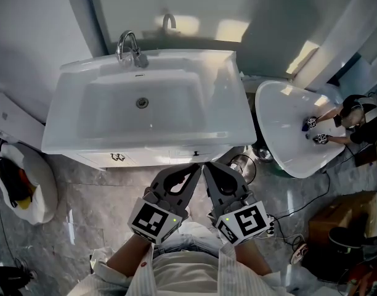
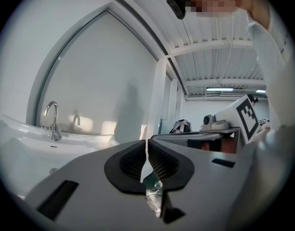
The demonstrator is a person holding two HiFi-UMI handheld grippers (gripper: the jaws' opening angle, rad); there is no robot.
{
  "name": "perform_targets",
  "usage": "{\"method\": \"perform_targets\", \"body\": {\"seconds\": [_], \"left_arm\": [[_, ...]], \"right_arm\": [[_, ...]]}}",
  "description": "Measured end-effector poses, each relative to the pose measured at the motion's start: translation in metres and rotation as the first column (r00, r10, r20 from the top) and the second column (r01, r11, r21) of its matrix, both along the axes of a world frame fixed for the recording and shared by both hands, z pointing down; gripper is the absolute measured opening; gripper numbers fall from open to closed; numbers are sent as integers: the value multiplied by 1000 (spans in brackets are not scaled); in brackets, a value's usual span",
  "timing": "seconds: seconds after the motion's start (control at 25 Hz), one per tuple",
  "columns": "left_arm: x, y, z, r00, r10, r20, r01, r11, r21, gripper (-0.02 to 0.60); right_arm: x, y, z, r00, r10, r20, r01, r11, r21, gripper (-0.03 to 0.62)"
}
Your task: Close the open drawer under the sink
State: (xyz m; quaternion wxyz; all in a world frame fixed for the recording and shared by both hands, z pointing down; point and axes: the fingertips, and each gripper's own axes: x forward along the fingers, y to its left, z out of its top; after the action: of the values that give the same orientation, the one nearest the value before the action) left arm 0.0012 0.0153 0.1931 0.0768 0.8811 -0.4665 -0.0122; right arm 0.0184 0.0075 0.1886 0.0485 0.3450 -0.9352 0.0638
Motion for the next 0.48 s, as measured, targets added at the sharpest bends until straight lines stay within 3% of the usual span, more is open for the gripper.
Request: {"method": "perform_targets", "body": {"seconds": [0.48], "left_arm": [[1,-2,2,1000,-8,1,8,1000,-11,25]], "right_arm": [[3,-3,7,1000,-1,-4,1,1000,-9,9]]}}
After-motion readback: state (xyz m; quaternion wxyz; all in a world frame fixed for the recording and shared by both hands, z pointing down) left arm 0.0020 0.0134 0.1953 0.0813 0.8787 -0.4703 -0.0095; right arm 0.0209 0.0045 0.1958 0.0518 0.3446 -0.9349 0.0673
